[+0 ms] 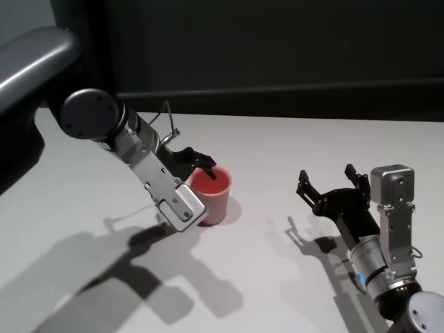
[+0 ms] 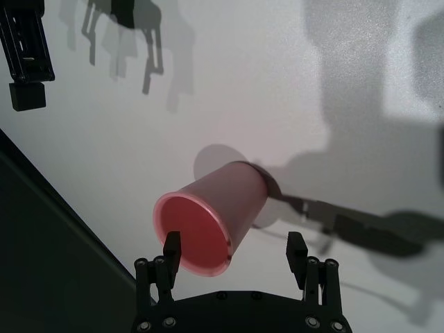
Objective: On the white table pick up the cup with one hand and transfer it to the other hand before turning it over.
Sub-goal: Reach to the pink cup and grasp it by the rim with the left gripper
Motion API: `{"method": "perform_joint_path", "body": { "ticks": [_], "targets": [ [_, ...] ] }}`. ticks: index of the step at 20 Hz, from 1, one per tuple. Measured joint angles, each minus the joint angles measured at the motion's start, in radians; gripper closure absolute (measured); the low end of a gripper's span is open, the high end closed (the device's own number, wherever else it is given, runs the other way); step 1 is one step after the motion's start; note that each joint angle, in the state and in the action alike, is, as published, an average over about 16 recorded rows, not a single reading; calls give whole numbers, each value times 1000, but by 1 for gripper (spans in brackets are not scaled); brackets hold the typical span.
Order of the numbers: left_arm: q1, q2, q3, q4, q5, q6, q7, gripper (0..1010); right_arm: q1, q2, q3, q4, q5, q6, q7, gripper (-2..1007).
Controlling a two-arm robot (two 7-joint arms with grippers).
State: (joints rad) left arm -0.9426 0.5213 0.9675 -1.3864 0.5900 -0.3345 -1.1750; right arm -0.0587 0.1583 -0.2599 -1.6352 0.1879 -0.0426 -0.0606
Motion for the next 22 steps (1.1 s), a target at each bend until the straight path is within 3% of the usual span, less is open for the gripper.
{"method": "perform_joint_path", "body": {
  "ticks": [22],
  "targets": [
    [-49, -55, 73, 133, 0, -12, 13, 9, 0, 0, 0, 0, 0, 0, 0, 5]
  ]
}}
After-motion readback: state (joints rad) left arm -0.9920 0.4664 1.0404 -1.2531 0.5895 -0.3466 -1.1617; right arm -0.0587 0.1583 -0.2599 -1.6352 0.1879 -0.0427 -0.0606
